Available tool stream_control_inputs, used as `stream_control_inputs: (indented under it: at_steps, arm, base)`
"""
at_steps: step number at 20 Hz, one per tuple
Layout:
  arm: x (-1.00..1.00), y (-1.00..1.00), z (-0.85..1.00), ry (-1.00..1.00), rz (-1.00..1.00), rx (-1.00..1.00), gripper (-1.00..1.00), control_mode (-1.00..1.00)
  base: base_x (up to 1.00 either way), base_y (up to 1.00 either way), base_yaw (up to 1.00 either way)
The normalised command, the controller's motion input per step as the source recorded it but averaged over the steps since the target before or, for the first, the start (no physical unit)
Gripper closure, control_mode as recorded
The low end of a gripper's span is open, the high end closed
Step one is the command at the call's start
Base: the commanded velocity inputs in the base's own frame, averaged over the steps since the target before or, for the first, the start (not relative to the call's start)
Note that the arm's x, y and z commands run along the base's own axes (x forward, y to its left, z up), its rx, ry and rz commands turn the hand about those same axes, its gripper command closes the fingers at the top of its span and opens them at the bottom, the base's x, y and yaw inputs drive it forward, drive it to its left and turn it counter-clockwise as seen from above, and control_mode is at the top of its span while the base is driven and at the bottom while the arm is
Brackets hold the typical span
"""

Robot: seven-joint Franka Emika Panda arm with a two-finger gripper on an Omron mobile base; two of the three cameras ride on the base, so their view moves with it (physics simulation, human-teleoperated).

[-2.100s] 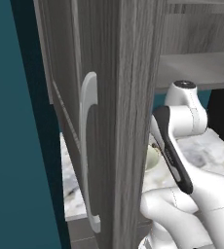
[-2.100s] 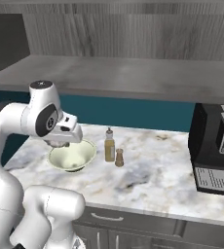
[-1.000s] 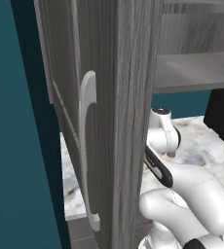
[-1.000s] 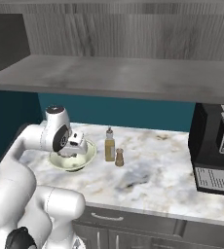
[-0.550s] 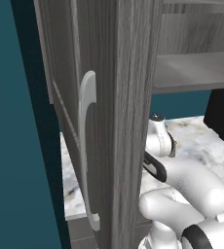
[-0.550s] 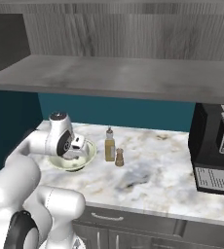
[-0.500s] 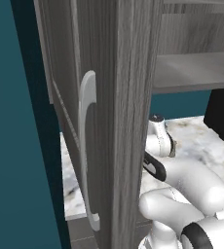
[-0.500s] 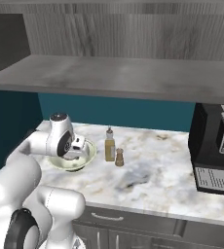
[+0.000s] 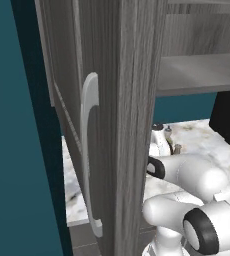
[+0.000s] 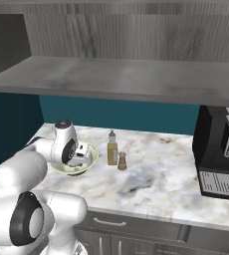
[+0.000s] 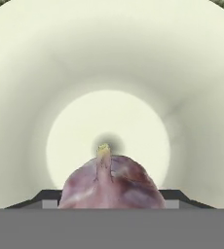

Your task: Retrieve the bottle and the shaker from the cabinet and place them next to the mixing bowl on the counter. Then add garlic from the fridge to the mixing bowl.

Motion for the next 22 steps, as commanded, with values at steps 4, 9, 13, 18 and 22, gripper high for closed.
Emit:
stream_control_inputs:
  at_steps: [4, 9, 13, 18, 22]
  arm:
    - [0.03, 0.07, -0.04, 0.07, 0.0, 0.0, 1.0, -1.0]
    - [0.0, 0.01, 0.0, 0.02, 0.0, 0.0, -1.0, -1.0]
    - [0.0, 0.0, 0.0, 0.0, 0.0, 0.0, -1.0, -1.0]
    - [0.0, 0.0, 0.0, 0.0, 0.0, 0.0, -1.0, -1.0]
    - [0.0, 0.0, 0.03, 0.0, 0.0, 0.0, -1.0, -1.0]
  base:
    - [0.0, 0.0, 0.0]
    - [0.0, 0.0, 0.0]
    - [0.0, 0.0, 0.0]
    - [0.0, 0.0, 0.0]
    - [0.0, 0.0, 0.0]
